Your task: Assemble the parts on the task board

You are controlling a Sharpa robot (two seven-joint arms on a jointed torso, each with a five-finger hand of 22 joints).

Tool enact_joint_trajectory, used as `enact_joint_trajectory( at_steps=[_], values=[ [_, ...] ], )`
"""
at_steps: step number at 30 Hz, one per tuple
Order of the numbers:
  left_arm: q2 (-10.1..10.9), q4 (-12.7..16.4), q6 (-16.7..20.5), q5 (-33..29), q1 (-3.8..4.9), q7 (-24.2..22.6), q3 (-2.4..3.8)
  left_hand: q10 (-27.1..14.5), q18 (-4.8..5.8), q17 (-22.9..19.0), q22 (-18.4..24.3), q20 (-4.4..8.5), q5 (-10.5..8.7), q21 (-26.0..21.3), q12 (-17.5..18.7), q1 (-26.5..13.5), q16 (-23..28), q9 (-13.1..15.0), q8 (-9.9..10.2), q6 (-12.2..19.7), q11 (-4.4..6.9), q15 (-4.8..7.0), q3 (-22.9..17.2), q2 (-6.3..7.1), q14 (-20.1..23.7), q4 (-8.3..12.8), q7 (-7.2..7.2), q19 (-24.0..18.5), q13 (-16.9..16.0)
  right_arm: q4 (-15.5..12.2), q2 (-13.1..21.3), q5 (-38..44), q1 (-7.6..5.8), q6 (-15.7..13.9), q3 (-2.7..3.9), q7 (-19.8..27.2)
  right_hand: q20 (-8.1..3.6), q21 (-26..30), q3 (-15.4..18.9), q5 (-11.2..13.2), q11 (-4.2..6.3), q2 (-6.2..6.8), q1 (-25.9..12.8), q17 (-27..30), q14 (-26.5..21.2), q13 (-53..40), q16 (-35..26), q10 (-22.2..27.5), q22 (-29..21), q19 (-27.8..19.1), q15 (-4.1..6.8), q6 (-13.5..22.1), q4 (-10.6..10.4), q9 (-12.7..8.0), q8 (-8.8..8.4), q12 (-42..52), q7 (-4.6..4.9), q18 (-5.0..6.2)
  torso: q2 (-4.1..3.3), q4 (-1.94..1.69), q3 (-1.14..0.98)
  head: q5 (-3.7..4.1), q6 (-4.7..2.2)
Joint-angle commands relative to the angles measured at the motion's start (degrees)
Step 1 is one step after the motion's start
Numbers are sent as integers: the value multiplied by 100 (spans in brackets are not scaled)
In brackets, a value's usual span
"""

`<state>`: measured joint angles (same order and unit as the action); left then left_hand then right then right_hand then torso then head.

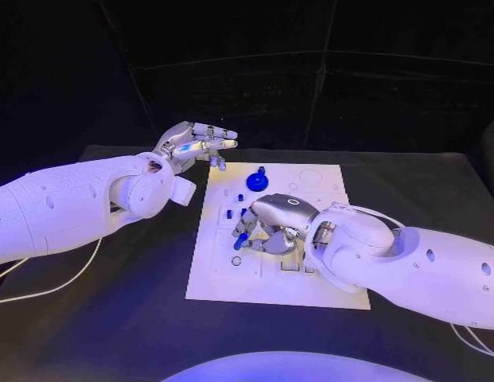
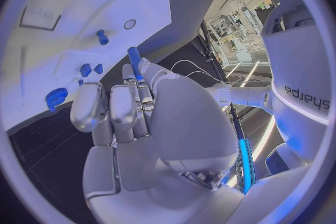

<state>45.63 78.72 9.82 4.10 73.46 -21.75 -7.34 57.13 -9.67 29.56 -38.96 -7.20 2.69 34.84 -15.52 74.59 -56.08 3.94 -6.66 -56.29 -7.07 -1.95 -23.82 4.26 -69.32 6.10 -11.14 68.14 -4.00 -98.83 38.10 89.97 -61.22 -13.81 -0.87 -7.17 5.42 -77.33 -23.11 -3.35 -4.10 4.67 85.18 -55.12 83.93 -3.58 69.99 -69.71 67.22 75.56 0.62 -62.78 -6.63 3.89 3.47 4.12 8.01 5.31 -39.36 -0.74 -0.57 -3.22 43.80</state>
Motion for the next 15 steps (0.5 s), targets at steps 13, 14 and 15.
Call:
enact_joint_trajectory(
  at_steps=[13,14,15],
  values=[
    [-30,18,-75,-23,11,-26,6,-22,-78,-10,9,-15,16,-21,-24,1,17,-8,-31,4,-20,8,4,-15,35,22,-30,-33,9,304,-294,584,73,703,-47,-231,49,-28,-54,-34,-48,35,-3,18,74,-4,17,13,-5,1,-39,12,13,-4,22,-37,55,-28,0,1,-10,-58,38],
    [-31,16,-76,-23,11,-25,6,-22,-78,-10,9,-15,16,-21,-24,1,17,-8,-31,4,-20,8,4,-15,35,22,-30,-33,9,309,-306,603,75,718,-47,-243,49,-28,-54,-34,-48,36,-4,18,74,-4,17,12,-5,0,-39,12,13,-4,22,-37,55,-28,-1,6,-10,-65,41],
    [-32,14,-76,-23,11,-24,6,-22,-78,-10,9,-15,16,-21,-24,1,17,-8,-31,4,-20,8,4,-15,35,22,-30,-33,9,313,-317,618,76,731,-47,-253,50,-27,-57,-34,-48,37,-10,21,73,-5,16,10,-6,-1,-40,9,15,-3,25,-36,55,-27,-1,9,-11,-67,34]
  ],
)
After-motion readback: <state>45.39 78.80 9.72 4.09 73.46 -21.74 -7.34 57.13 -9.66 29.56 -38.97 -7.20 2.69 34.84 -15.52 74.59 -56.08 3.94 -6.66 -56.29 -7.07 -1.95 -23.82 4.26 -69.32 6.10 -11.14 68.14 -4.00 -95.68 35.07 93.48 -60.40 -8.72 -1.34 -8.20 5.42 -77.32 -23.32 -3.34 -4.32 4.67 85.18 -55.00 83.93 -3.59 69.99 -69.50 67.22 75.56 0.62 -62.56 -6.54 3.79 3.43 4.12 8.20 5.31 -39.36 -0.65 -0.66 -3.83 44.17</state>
